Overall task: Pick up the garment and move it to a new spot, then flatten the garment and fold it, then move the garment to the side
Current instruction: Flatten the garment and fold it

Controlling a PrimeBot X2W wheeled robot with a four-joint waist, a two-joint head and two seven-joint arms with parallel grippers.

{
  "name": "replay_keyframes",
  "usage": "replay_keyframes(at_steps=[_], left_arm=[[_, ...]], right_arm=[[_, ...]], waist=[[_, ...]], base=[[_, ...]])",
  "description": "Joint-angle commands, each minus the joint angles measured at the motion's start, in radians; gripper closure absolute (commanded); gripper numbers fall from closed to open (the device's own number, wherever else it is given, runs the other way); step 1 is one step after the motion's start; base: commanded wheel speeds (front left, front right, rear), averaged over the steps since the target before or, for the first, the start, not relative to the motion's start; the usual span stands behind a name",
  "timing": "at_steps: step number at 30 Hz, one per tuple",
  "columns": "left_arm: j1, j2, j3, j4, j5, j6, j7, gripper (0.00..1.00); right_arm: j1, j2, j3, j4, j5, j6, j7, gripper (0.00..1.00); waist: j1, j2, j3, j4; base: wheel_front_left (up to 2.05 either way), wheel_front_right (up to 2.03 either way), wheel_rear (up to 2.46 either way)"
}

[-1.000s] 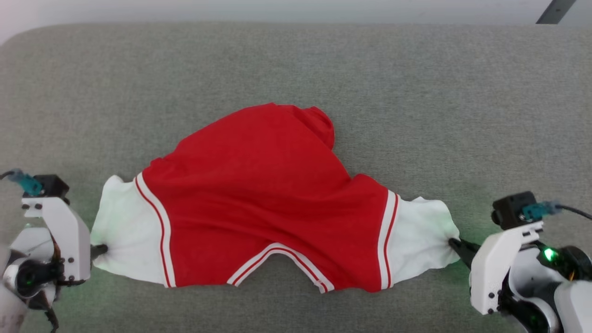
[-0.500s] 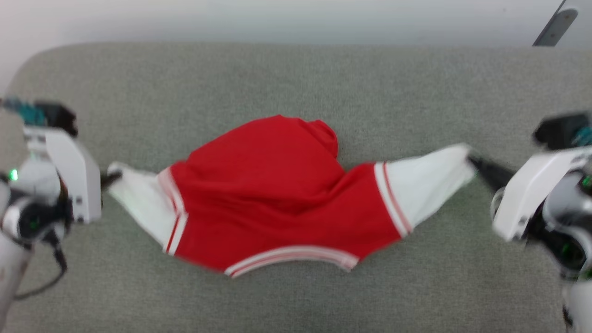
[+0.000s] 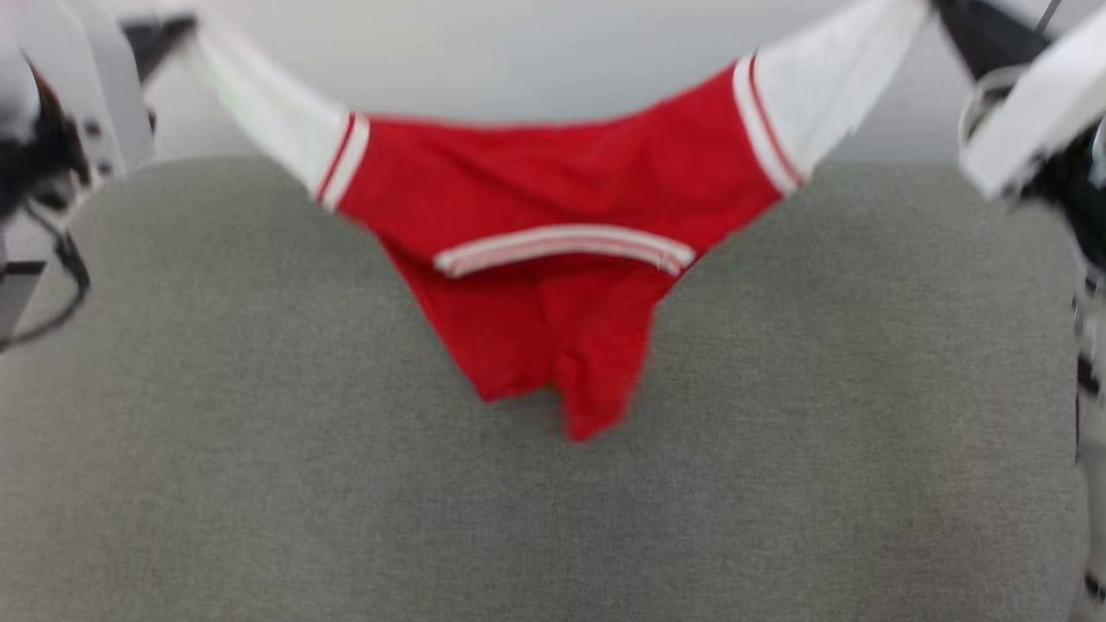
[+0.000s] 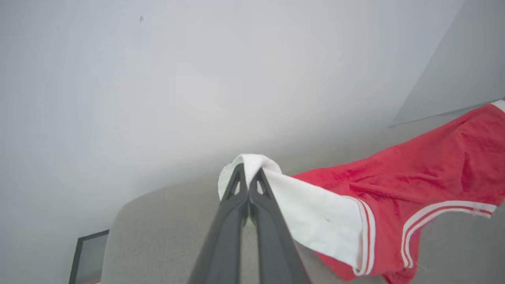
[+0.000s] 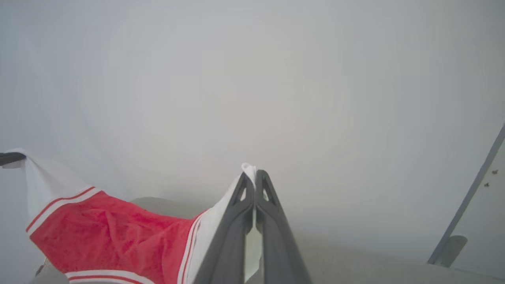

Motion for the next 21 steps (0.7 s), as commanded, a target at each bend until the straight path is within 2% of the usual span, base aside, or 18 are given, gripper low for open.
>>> replay_keyframes(at_steps=[1, 8, 13, 21], left_arm=[[-0.016, -0.005, 0.001, 0.006, 0.011, -0.003, -0.010, 1.00], [-0.167, -0.055, -0.004, 0.092, 0.065, -0.013, -0.116, 1.00], [-0.234, -0.078, -0.026, 0.138, 0.082, -0.019, -0.167, 1.00], [-0.330, -0.096, -0.054, 0.197, 0.097, -0.023, -0.242, 1.00]], right_arm=[[-0.018, 0.002, 0.002, 0.006, 0.003, -0.001, -0.015, 1.00], [-0.200, 0.005, 0.029, 0.134, 0.008, -0.001, -0.156, 1.00], [-0.289, -0.001, 0.055, 0.220, 0.000, -0.001, -0.214, 1.00], [-0.412, -0.001, 0.066, 0.332, -0.016, -0.001, -0.318, 1.00]], waist=[[0.0000, 0.0000, -0.013, -0.003], [0.0000, 0.0000, -0.023, -0.009], [0.0000, 0.0000, -0.008, -0.012], [0.0000, 0.0000, 0.098, -0.023]], base=[[0.00, 0.00, 0.00], [0.00, 0.00, 0.00], [0.00, 0.00, 0.00], [0.00, 0.00, 0.00]])
